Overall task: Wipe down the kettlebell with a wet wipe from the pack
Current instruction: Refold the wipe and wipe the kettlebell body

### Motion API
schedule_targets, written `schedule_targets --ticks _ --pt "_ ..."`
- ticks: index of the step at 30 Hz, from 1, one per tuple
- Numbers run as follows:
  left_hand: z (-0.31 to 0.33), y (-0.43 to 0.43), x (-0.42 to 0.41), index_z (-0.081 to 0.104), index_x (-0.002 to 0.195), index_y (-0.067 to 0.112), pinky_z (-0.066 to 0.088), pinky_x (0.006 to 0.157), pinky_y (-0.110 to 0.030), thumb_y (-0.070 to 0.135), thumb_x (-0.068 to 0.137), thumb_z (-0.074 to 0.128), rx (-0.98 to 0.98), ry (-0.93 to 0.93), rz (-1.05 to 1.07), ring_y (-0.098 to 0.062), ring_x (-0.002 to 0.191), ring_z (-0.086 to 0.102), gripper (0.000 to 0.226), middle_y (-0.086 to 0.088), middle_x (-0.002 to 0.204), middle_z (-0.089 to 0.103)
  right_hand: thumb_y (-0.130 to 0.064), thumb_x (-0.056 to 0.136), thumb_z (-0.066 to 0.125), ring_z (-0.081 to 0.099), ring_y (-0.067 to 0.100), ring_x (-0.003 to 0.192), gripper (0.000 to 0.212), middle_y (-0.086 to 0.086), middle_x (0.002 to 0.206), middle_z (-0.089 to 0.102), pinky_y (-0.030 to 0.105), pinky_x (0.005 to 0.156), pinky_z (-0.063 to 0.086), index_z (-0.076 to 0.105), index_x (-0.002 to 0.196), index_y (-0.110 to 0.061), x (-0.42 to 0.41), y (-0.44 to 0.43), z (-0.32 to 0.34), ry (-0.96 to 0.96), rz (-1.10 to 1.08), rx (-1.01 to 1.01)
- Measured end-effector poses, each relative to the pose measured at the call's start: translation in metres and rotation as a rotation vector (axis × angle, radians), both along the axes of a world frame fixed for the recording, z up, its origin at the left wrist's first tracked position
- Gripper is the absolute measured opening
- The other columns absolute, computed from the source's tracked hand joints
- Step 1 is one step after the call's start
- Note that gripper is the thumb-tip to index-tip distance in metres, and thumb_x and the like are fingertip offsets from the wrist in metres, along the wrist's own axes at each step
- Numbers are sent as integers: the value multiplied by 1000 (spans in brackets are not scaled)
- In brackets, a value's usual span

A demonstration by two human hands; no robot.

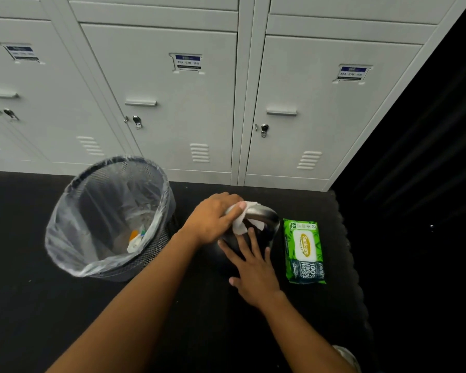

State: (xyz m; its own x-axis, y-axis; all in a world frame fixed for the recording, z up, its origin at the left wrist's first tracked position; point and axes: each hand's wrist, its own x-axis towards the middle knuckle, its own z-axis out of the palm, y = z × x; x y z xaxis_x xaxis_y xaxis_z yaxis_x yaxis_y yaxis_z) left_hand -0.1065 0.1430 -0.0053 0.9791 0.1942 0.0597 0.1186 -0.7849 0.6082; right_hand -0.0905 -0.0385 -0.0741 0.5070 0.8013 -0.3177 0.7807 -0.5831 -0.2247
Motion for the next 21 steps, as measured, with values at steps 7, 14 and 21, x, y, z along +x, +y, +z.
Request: schedule_targets --ticks 7,14,21 --pt "-22 -2 -27 58 116 36 44 95 -36 61 97 30 -511 -39 268 -9 104 54 42 6 110 58 -36 92 63 -46 23 138 100 -8 158 -37 67 116 -2 -18 147 -55 -1 0 2 25 -6 -8" --pt "-21 -26 -24 49 132 45 27 115 -54 46 106 18 -391 -18 494 -11 118 47 40 12 123 52 -36 93 62 -44 25 139 97 -7 154 -39 67 116 -3 -16 148 -52 0 -1 4 33 -7 -6" --pt "12 -24 5 55 127 31 44 89 -38 46 106 23 201 68 55 -12 97 50 41 4 109 58 -38 93 60 -40 29 141 94 -3 163 -27 68 117 1 -15 148 -51 -2 1 4 22 -8 -24"
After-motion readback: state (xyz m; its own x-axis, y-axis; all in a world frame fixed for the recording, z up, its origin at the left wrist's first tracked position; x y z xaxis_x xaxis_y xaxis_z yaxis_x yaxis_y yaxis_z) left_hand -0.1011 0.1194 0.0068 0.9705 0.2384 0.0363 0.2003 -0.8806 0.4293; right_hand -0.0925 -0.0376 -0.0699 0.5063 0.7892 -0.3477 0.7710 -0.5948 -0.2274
